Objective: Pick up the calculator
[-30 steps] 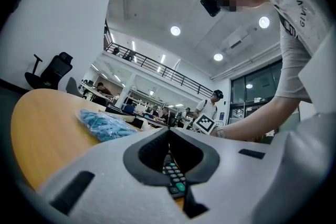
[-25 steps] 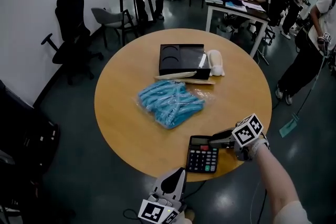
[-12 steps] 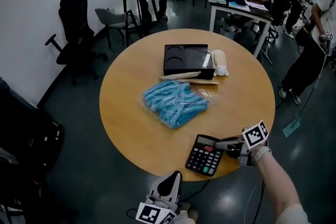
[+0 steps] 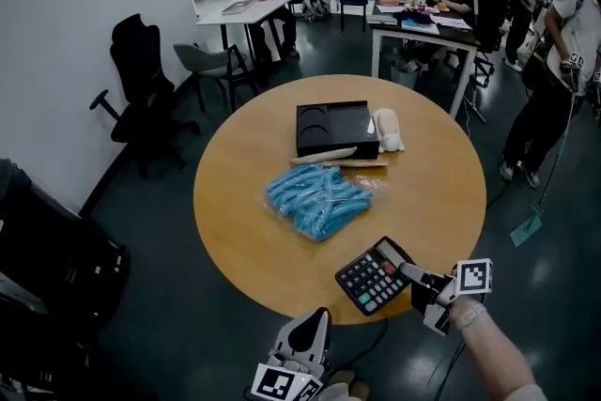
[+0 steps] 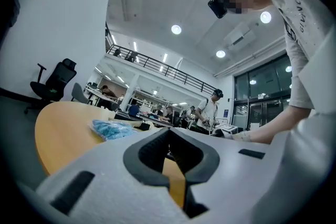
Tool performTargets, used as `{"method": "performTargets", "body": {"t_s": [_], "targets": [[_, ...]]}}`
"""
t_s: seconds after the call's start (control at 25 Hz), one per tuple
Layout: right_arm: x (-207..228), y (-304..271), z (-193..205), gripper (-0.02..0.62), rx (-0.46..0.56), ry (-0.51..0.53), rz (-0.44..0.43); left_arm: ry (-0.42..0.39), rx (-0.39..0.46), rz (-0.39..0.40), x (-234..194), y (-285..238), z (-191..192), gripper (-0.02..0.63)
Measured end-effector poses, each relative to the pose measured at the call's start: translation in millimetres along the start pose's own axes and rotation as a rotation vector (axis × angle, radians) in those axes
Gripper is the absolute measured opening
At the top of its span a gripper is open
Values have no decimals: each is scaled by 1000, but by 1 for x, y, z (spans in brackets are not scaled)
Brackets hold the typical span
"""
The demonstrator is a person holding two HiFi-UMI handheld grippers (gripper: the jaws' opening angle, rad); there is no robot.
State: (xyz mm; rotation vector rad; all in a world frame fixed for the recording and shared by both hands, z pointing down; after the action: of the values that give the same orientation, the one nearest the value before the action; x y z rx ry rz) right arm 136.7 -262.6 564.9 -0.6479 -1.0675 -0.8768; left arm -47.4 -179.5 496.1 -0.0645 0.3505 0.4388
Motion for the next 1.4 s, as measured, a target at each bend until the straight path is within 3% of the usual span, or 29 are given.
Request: {"method": "performTargets", "body": {"t_s": [0.32, 0.64, 0.88, 1.4], "targets": [[-88, 21, 10, 54, 217, -19, -56, -24, 20, 67, 19, 2, -34, 6], [-146, 40, 19, 55, 386, -86, -122, -45, 52, 105, 31, 12, -57, 6], [-157, 50, 22, 54, 426, -11, -73, -35, 61, 134, 48, 13, -68, 6], [-158, 64, 28, 54, 580, -38, -34, -16, 39, 179, 72, 19, -69, 6]]}}
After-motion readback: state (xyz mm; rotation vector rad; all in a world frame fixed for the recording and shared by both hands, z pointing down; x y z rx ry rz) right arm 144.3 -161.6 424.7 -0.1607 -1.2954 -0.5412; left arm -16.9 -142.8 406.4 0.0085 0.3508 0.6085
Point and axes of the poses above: the fingertips, and each gripper's own axes: y backward along the fingers, x to its right, z out of its underside, the point moved 1 cm from there along y, backward along the fingers, and after that the axes turned 9 degrees about -z, right-handed, at the moved point
